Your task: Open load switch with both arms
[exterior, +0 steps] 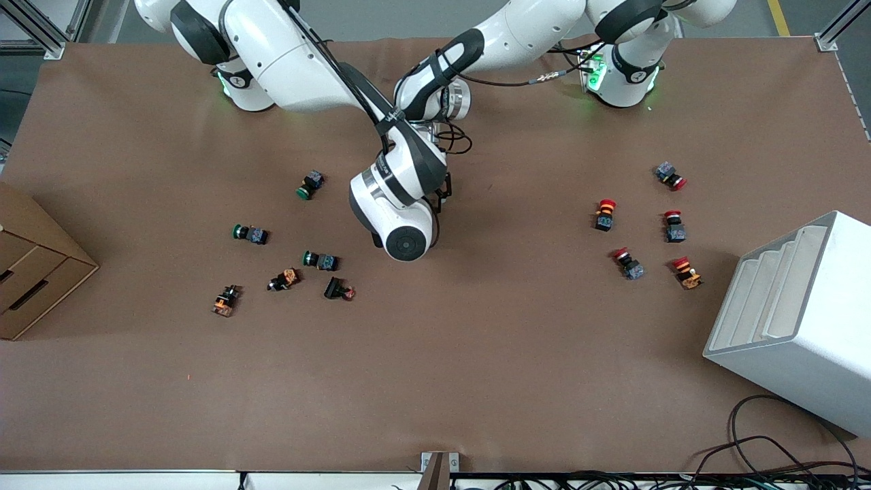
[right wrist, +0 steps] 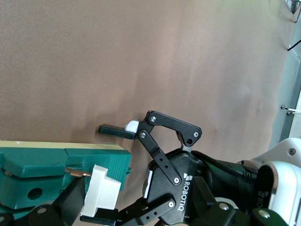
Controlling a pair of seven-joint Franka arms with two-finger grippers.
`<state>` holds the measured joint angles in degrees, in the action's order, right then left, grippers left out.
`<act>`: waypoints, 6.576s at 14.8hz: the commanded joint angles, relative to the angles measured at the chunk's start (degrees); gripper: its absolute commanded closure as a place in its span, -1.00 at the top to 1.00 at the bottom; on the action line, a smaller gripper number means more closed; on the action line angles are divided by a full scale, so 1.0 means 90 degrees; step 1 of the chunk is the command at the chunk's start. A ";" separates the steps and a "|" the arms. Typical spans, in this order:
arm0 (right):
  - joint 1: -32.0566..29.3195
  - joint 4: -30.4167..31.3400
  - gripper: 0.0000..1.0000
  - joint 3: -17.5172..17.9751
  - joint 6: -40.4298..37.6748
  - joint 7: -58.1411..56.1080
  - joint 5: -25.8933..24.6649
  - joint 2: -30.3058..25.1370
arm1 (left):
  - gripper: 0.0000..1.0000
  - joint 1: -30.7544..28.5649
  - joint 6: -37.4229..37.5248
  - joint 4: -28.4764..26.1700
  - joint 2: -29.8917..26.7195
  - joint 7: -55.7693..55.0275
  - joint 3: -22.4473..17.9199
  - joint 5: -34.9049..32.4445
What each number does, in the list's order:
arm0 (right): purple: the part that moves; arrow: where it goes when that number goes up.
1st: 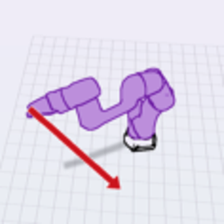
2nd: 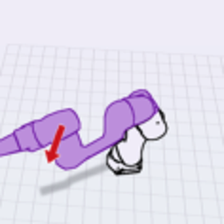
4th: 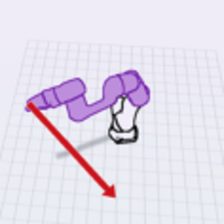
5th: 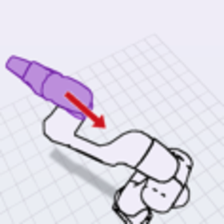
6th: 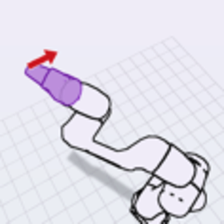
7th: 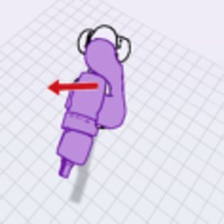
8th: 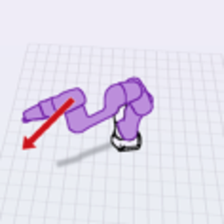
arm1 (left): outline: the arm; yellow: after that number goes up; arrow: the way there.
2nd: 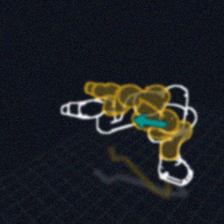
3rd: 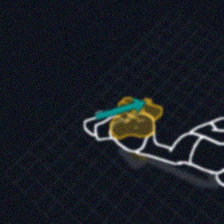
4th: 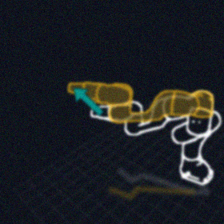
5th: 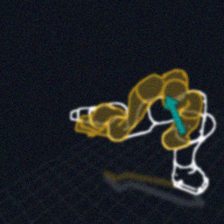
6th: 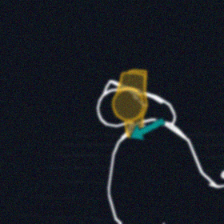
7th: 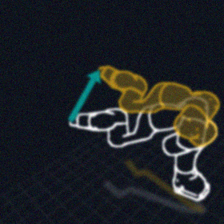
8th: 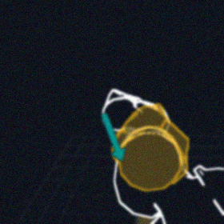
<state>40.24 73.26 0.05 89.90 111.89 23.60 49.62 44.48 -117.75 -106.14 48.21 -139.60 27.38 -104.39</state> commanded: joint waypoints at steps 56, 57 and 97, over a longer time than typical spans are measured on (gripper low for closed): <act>-0.2233 0.0043 1.00 -0.0738 0.0177 -0.9017 -0.2092 -0.1937 | 0.99 -0.0127 -0.0022 0.0552 -0.0142 0.0667 0.0034 0.0769; -0.2418 0.0111 1.00 -0.0738 0.0177 -0.9671 -0.2259 -0.2113 | 0.99 -0.0156 -0.0032 0.0601 -0.0142 0.0667 0.0034 0.0769; -0.4061 0.2229 1.00 -0.0660 -0.0967 -1.2930 -0.2456 -0.5921 | 0.99 -0.2284 0.0007 0.1831 -0.1401 0.4346 0.1186 0.4086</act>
<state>4.18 83.84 -6.37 77.55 -3.95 1.30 3.87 26.71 -117.86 -90.10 38.01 -105.88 37.64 -72.31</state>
